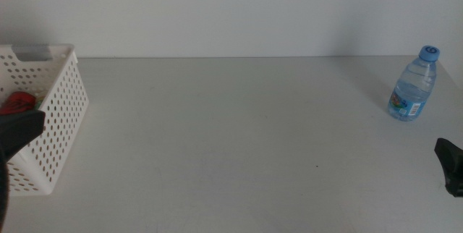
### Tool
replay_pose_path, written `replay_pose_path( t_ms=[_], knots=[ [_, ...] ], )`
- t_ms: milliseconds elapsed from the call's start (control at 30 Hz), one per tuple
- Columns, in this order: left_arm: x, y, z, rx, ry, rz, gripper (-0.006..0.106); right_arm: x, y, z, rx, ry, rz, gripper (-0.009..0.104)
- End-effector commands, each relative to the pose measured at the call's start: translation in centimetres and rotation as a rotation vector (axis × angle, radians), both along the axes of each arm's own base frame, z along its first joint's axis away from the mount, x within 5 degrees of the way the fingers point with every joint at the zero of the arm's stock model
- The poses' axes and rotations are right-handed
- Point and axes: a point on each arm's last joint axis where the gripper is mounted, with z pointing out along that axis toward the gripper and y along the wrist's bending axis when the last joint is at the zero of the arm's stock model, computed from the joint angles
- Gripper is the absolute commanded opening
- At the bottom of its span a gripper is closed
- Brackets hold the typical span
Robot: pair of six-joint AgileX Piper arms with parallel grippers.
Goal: Use arms to grab the bottles and put them into the dustbin to the left of the table.
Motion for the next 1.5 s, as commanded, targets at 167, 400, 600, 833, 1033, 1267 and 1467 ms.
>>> replay_pose_path(
  t_ms=[167, 400, 600, 833, 1033, 1267, 1467],
  knots=[
    [0.2, -0.1, 1.3, -0.039, -0.088, 0.006, 0.093, 4.0, 0.2, -1.0, 0.011, -0.154, 0.025, 0.094],
    [0.2, -0.1, 1.3, -0.038, -0.088, 0.006, 0.093, 5.9, 0.3, -1.9, 0.026, -0.302, 0.034, 0.094],
    [0.2, -0.1, 1.3, -0.038, -0.088, 0.006, 0.093, 7.8, -1.1, -2.6, -0.059, -0.373, -0.118, 0.094],
    [0.2, -0.1, 1.3, -0.038, -0.088, 0.006, 0.093, 12.1, -1.5, -2.9, -0.072, -0.382, -0.165, 0.094],
    [0.2, -0.1, 1.3, -0.038, -0.088, 0.006, 0.093, 15.9, -1.6, -3.9, -0.092, -0.381, -0.185, 0.094],
    [0.2, -0.1, 1.3, -0.038, -0.088, 0.006, 0.093, 19.4, -2.3, -6.4, -0.178, -0.337, -0.25, 0.093],
    [0.2, -0.1, 1.3, -0.037, -0.088, 0.006, 0.093, 22.1, -2.3, -7.4, -0.17, -0.356, -0.257, 0.09]
  ],
)
